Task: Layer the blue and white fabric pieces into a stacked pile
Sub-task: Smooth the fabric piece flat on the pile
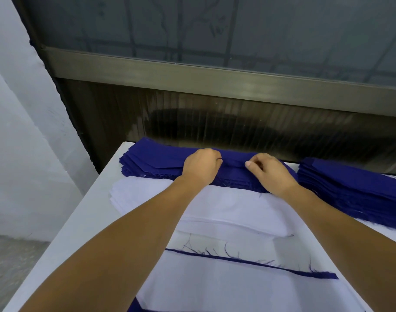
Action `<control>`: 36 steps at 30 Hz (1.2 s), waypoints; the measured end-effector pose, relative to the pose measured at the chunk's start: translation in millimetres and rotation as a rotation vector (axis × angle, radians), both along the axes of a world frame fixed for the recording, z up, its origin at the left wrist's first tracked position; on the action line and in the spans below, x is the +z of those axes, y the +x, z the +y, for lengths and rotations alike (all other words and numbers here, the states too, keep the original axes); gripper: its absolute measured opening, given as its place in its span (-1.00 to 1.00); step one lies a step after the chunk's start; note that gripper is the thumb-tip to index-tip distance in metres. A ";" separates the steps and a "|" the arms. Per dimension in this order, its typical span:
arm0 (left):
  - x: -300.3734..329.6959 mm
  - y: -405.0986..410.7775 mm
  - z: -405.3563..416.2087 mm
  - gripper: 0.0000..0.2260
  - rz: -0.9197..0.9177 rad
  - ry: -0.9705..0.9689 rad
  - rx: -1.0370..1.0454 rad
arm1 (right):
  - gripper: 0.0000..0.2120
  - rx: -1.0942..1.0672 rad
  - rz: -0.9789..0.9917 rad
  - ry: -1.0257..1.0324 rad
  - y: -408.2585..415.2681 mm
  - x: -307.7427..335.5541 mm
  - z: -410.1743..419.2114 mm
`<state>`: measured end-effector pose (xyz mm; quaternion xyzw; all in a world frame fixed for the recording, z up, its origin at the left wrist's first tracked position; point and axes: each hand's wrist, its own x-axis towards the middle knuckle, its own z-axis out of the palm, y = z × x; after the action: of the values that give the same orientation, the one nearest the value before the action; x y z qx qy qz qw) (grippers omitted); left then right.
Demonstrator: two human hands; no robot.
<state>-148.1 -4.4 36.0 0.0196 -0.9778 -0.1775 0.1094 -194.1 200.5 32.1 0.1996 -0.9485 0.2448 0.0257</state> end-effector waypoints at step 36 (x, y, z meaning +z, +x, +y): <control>26.2 231.8 -26.6 -0.73 0.181 -0.251 -0.284 | -0.67 0.036 0.416 0.231 228.6 17.7 137.5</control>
<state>83.7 -31.0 62.2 -0.1484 -0.9714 -0.0688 0.1721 34.5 338.0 49.8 0.2644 -0.9408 0.0886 0.1929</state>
